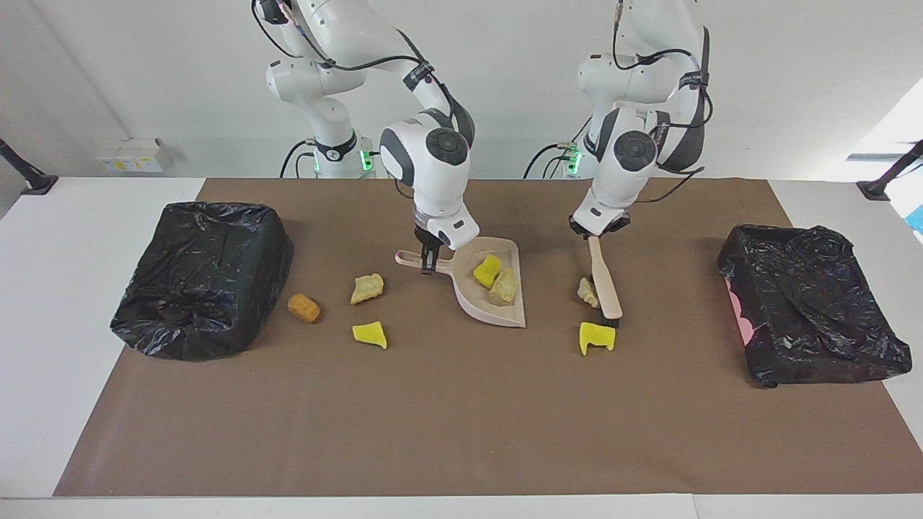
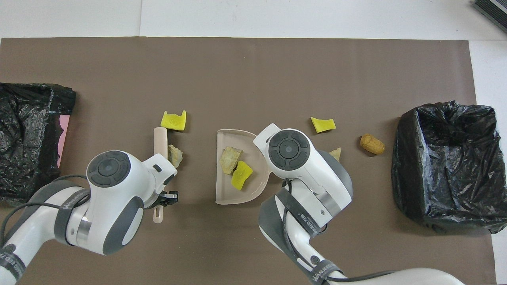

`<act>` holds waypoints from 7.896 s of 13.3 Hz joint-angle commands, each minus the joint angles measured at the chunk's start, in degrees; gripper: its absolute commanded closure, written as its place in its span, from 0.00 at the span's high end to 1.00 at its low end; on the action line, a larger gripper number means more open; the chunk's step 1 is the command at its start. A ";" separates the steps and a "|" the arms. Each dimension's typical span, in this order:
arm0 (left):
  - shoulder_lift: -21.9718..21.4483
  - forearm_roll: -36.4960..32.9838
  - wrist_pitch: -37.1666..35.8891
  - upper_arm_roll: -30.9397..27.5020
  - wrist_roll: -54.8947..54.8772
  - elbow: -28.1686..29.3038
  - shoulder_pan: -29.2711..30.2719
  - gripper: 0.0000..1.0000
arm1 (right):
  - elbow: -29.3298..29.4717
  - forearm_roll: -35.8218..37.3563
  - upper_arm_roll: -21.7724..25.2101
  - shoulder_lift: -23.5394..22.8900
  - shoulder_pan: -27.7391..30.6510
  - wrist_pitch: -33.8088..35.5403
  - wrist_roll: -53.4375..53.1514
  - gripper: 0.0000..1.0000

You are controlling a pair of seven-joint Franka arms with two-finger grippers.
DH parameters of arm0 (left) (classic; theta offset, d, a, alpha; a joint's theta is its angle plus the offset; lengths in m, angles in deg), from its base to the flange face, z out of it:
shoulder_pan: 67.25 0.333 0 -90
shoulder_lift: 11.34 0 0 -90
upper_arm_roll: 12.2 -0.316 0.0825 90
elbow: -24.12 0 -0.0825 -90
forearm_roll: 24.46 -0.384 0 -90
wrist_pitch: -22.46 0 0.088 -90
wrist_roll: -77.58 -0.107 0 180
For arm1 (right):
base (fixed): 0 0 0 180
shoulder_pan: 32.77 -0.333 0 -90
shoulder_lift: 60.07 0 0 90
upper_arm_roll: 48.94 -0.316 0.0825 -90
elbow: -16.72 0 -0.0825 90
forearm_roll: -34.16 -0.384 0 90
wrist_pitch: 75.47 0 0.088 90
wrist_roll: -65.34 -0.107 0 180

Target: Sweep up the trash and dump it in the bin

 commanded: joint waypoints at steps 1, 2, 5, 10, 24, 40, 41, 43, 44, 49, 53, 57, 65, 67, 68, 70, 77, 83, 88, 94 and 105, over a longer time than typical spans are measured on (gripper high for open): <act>-0.08 2.08 2.61 2.63 0.51 0.20 -3.48 0.00 | 0.23 -1.05 -0.28 -0.12 0.13 -0.79 -1.43 0.00; -0.08 2.08 3.14 2.81 0.77 0.11 -5.32 0.00 | 0.23 -1.05 -0.28 -0.12 0.13 -0.79 -1.43 0.00; -0.17 5.40 6.39 7.89 4.10 -0.42 -6.48 0.00 | 0.23 -1.05 -0.28 -0.12 0.13 -0.79 -1.43 0.00; 0.18 12.97 6.05 12.31 4.03 -3.13 -6.57 0.00 | 0.23 -1.05 -0.28 -0.12 0.22 -0.70 -1.43 0.00; 14.85 -9.75 -10.30 3.80 -18.88 -27.56 4.24 0.00 | 0.32 -0.96 -0.28 0.41 -0.22 2.98 -11.08 0.00; 13.11 -10.06 -10.22 2.90 -35.46 -17.57 -0.49 0.00 | 0.23 -0.96 -0.28 0.50 -0.04 4.49 -12.95 0.00; 12.49 -9.79 -10.22 2.90 -33.26 -16.60 -2.07 0.00 | 0.23 -0.96 -0.28 0.58 -0.04 4.49 -12.94 0.00; 11.96 -7.17 -10.74 3.17 -30.78 -16.24 -3.76 0.00 | 0.14 -0.96 -0.28 0.58 -0.04 4.40 -12.86 0.00; 11.87 -3.49 -10.92 3.43 -29.82 -16.15 -3.76 0.00 | 0.14 -1.05 -0.28 0.50 0.05 4.40 -12.86 0.00; 10.55 1.90 -11.98 3.34 -15.60 -17.29 -3.67 0.00 | 0.14 -0.96 -0.28 0.50 0.66 4.05 -10.50 0.00; 11.52 1.90 -3.22 3.34 -1.98 -17.12 -3.76 0.00 | 0.14 -0.96 -0.28 0.15 1.54 3.26 -5.93 0.00; 11.43 1.03 -2.57 2.99 0.68 -16.59 -3.41 0.00 | 0.06 -4.01 -0.37 -0.29 2.41 0.45 -2.25 0.00; 9.50 0.94 -3.27 3.26 11.06 -13.34 -3.58 0.00 | 0.50 -19.76 -0.28 0.14 9.44 -3.77 15.32 0.00; 9.06 0.94 -3.45 3.26 11.15 -12.64 -3.50 0.00 | 1.72 -21.00 -0.37 0.23 11.64 -2.73 19.73 0.00; 8.71 0.94 -3.28 3.26 11.06 -12.03 -3.50 0.00 | 2.25 -21.09 -0.37 0.32 12.69 -2.46 20.97 0.00; 8.53 0.94 -3.10 3.34 11.23 -11.67 -3.50 0.00 | 4.53 -23.36 -0.37 0.15 15.15 0.08 24.47 0.00; 2.39 3.03 -3.89 4.31 18.61 -4.47 -11.21 0.00 | 11.03 -23.20 0.07 0.94 28.59 14.14 32.13 0.00; -6.82 10.68 -0.91 13.53 21.43 5.09 -12.20 0.00 | 13.42 -20.23 0.34 0.76 43.87 16.09 38.53 0.00; -13.53 16.14 4.73 16.88 21.69 13.46 -13.34 0.00 | 13.42 -14.33 0.95 1.37 55.05 16.00 49.08 0.00; -12.56 19.13 4.99 17.05 20.38 13.55 -13.25 0.00 | 13.24 -4.60 8.42 5.24 56.03 15.82 64.03 0.00; -6.95 17.04 0.26 16.35 12.75 4.01 -7.56 1.00 | -2.82 24.51 7.89 17.44 48.04 8.80 41.40 0.00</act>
